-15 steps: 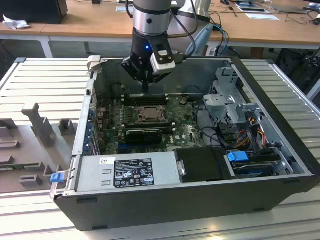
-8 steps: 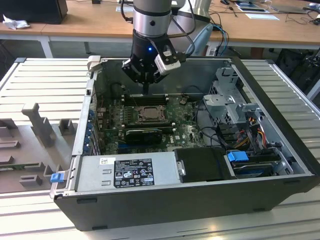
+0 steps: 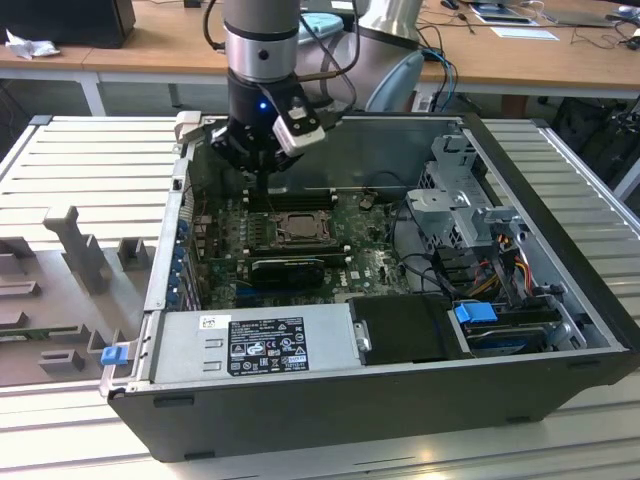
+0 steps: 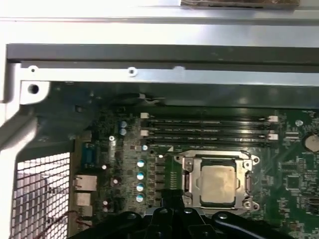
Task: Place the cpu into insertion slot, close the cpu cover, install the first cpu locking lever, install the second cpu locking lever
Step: 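Install the first cpu locking lever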
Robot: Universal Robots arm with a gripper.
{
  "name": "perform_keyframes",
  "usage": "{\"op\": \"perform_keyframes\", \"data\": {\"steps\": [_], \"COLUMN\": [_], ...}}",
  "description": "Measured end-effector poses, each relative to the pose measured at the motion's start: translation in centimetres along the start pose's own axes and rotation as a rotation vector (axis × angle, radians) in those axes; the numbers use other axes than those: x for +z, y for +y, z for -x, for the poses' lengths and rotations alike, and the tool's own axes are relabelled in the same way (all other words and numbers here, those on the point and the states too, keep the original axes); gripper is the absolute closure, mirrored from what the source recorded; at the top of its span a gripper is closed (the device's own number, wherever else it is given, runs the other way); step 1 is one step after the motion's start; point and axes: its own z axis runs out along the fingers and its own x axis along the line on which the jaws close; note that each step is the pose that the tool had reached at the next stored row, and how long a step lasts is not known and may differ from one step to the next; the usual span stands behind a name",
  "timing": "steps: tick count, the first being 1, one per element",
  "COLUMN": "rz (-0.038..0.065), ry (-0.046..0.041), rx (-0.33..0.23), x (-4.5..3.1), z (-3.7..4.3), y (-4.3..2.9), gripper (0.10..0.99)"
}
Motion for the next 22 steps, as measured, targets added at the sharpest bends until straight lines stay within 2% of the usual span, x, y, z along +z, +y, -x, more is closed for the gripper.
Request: {"op": "perform_keyframes", "data": {"steps": [2,4,5,7,10,13,17,22], "rz": [0.001,0.001,0.001,0.002,0.002,0.002,0.002,0.002], "ry": [-0.0010,-0.0009,-0.0010,-0.0010,-0.0010,-0.0010,-0.0009,-0.0010], "rx": [0.000,0.000,0.000,0.000,-0.001,-0.001,-0.001,-0.001], "x": [0.25,0.73,1.09,1.62,1.71,1.73,1.73,1.72], "z": [-1.09,-1.64,-1.68,-1.65,-1.56,-1.35,-0.60,-0.18], "y": [0.03,0.23,0.61,1.71,2.67,2.90,2.89,2.88], "gripper": [0.980,0.980,0.980,0.980,0.980,0.980,0.980,0.980]}}
